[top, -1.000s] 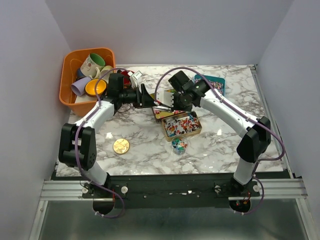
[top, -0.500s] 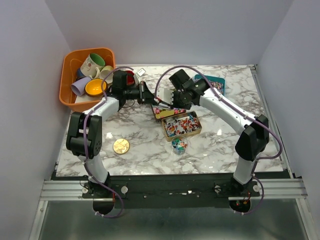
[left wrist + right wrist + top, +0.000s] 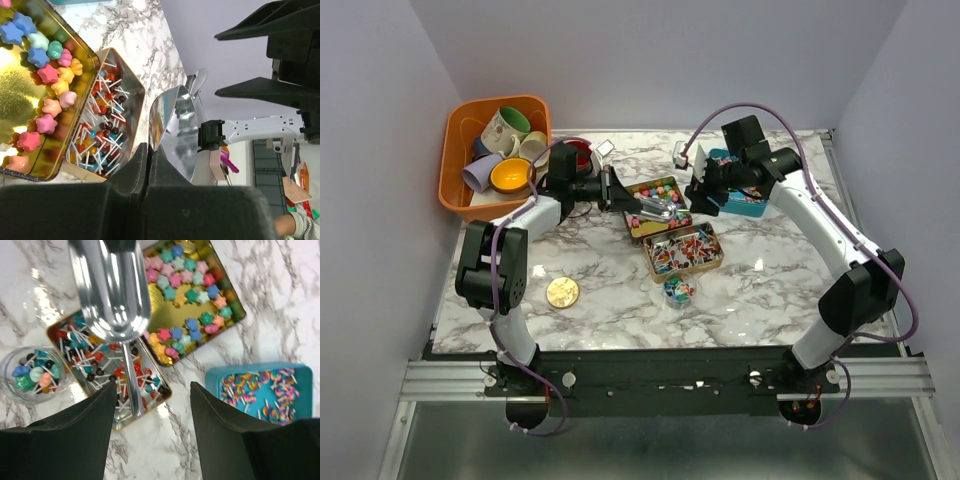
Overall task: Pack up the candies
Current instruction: Adjust the spatula.
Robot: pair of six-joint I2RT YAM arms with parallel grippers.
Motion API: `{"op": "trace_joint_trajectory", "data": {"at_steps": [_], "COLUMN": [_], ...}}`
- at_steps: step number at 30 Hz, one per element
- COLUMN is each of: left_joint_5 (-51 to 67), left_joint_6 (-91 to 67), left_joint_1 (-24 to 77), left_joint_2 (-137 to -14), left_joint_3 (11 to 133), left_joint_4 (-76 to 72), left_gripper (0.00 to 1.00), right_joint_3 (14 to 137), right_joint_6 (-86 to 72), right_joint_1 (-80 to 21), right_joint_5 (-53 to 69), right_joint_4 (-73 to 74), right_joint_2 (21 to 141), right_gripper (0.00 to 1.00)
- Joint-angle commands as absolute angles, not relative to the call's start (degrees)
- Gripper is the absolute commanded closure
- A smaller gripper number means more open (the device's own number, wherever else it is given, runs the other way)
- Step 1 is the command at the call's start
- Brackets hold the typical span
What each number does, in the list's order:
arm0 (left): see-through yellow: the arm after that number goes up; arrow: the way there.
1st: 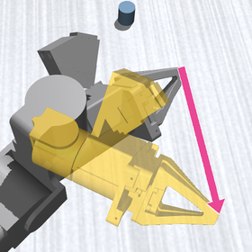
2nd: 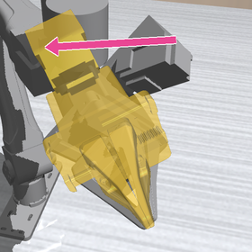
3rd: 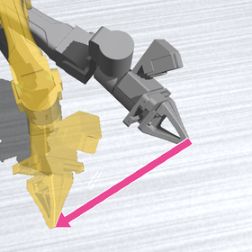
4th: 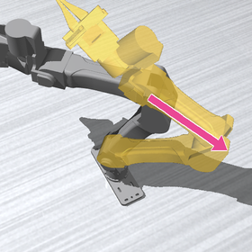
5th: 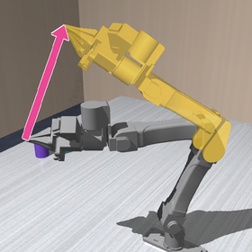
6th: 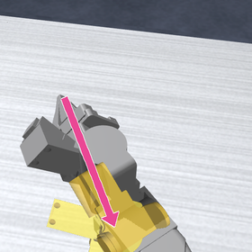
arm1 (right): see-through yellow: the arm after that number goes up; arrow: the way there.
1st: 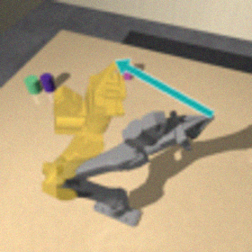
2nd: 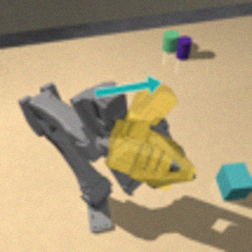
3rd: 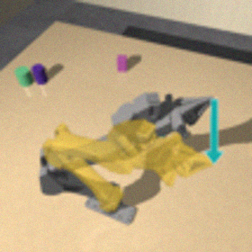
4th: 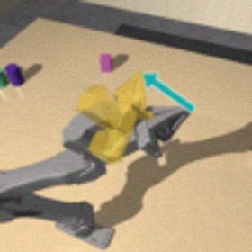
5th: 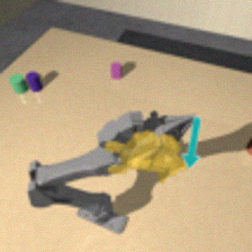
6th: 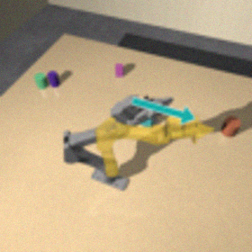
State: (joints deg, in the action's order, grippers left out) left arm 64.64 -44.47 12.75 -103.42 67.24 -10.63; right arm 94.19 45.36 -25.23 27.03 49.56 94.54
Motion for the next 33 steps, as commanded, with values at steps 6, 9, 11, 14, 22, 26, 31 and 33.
{"op": "trace_joint_trajectory", "data": {"at_steps": [6,9,11,14,22,26,31,33], "left_joint_5": [67.1,67.0,66.9,66.9,67.2,67.6,67.6,67.7], "left_joint_6": [-44.6,-45.0,-46.0,-46.4,-48.7,-49.9,-50.7,-51.1], "left_joint_1": [14.2,14.2,14.2,14.2,14.3,14.5,14.6,14.6], "left_joint_2": [-104.2,-104.4,-104.8,-105.1,-106.4,-107.4,-108.0,-108.2], "left_joint_3": [66.7,66.7,66.8,67.2,68.1,68.6,68.8,68.9], "left_joint_4": [-11.7,-11.9,-12.8,-13.4,-15.8,-17.3,-18.3,-18.5], "left_gripper": [1.0,1.0,1.0,1.0,1.0,1.0,1.0,1.0], "right_joint_3": [94.7,94.0,93.4,92.5,90.4,90.1,91.3,91.7], "right_joint_6": [49.9,52.8,54.6,56.1,58.4,59.0,59.4,59.4], "right_joint_1": [-25.8,-25.8,-25.8,-25.8,-25.8,-25.8,-25.9,-25.9], "right_joint_5": [37.4,36.9,36.0,34.3,33.0,32.0,31.8,31.6], "right_joint_4": [51.7,52.3,52.5,52.5,52.5,51.7,52.9,53.1], "right_joint_2": [98.0,97.9,97.7,97.6,96.9,97.0,98.1,98.5], "right_gripper": [0.37,0.38,0.4,0.48,0.54,0.55,0.73,0.74]}}
